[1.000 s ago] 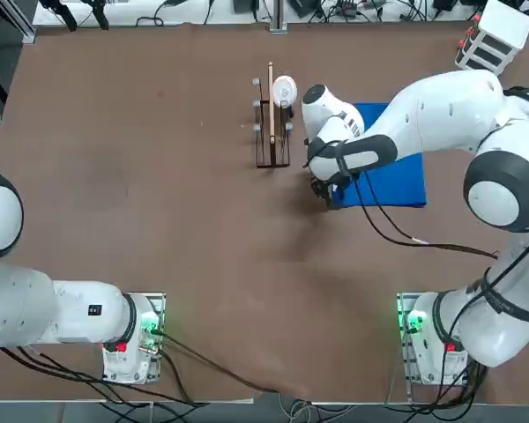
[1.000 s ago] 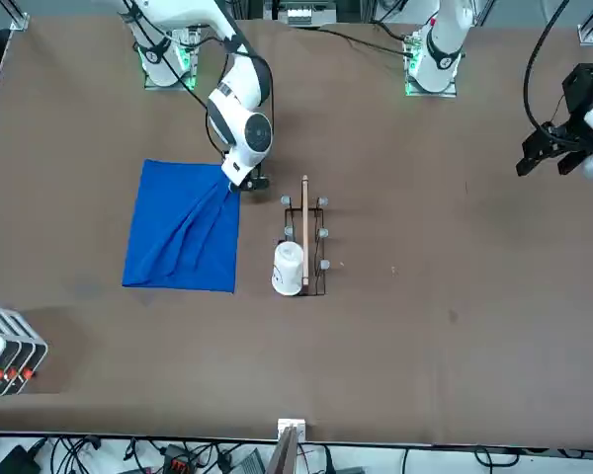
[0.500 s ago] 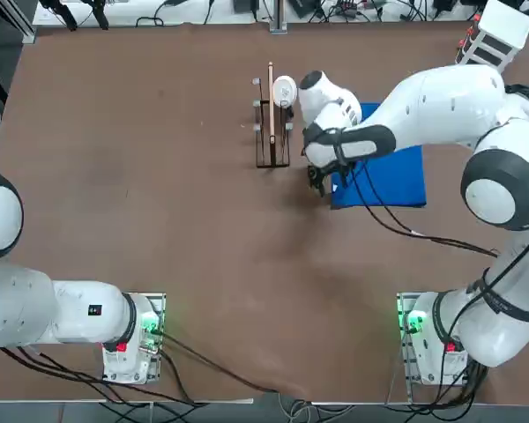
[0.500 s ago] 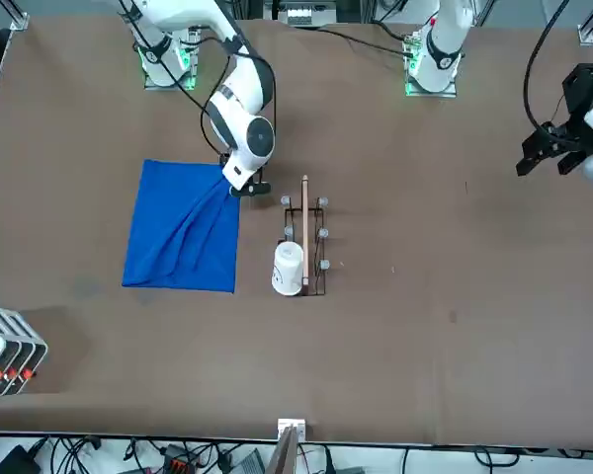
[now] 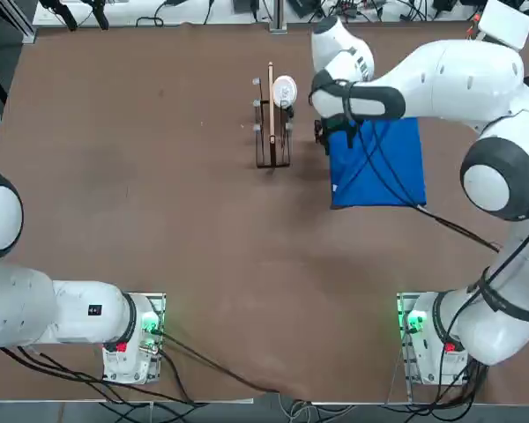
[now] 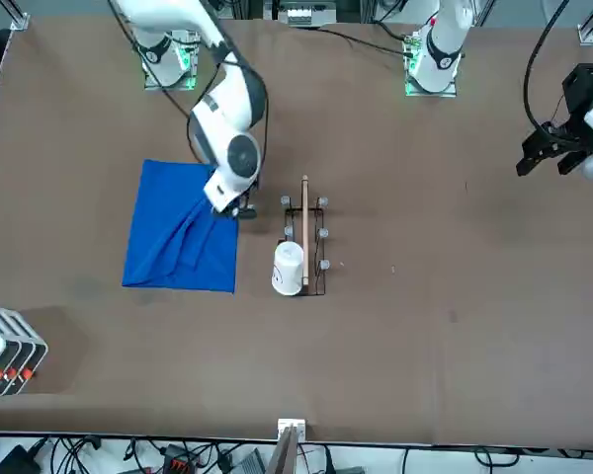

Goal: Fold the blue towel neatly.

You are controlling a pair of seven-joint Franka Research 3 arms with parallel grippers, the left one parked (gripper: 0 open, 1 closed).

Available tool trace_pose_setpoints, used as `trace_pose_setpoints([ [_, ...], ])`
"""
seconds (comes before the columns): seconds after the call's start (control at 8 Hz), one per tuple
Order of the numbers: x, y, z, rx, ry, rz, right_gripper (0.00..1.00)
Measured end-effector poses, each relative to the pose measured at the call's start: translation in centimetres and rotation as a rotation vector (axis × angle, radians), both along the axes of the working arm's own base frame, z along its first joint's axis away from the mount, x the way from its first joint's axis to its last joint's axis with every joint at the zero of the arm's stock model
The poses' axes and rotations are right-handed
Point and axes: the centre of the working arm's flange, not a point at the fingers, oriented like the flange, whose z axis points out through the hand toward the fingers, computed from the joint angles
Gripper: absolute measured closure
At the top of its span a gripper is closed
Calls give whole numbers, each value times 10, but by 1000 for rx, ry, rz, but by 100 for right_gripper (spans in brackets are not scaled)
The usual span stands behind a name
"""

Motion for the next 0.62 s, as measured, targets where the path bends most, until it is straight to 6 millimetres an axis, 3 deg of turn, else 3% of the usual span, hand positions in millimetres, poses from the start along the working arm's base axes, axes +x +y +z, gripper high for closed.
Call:
trace_pose_setpoints([
  [0.25, 47, -33, -9, -15, -43, -82, 10],
  [0.38, 66, -52, -19, -25, -76, -146, 30],
  [0.62, 90, -85, -39, -41, -137, -320, 41],
])
